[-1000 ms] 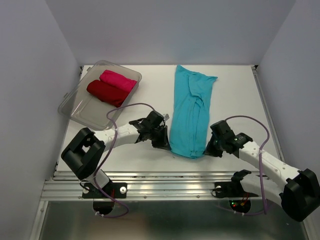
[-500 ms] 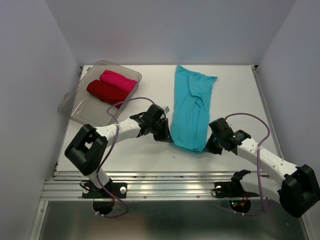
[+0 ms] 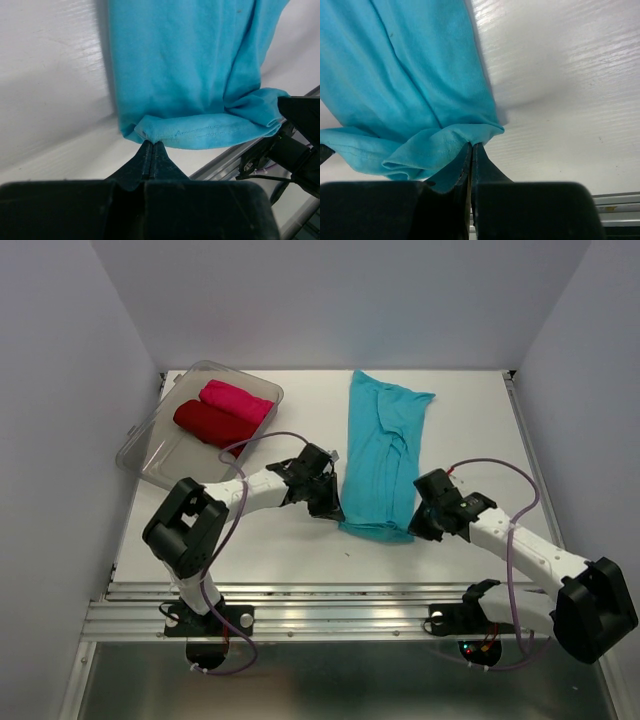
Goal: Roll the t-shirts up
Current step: Roll the T-shirt to the center of the board.
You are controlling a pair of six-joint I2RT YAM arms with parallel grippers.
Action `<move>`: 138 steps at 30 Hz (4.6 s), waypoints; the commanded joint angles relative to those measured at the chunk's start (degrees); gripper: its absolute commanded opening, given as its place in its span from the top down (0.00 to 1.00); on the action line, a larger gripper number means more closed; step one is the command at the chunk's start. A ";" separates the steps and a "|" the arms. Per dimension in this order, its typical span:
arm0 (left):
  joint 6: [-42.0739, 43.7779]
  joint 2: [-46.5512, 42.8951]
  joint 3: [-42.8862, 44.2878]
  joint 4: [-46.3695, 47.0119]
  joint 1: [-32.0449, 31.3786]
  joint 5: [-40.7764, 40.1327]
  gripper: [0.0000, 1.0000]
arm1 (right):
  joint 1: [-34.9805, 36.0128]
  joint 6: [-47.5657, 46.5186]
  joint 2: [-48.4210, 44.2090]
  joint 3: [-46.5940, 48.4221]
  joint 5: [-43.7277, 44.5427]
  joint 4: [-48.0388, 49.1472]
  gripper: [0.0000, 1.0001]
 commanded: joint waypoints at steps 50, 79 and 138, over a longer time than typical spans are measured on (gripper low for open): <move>5.67 5.86 10.12 -2.63 -4.21 -6.95 0.96 | 1.10 -1.01 5.07 1.77 1.44 9.12 0.99; 6.20 -2.66 -9.74 -0.61 -5.61 -5.72 0.97 | 7.33 -3.83 10.88 -4.20 -4.80 11.77 0.99; 14.37 50.85 82.71 -7.21 13.72 -1.32 0.36 | -15.34 -11.30 10.43 16.45 8.74 5.61 0.51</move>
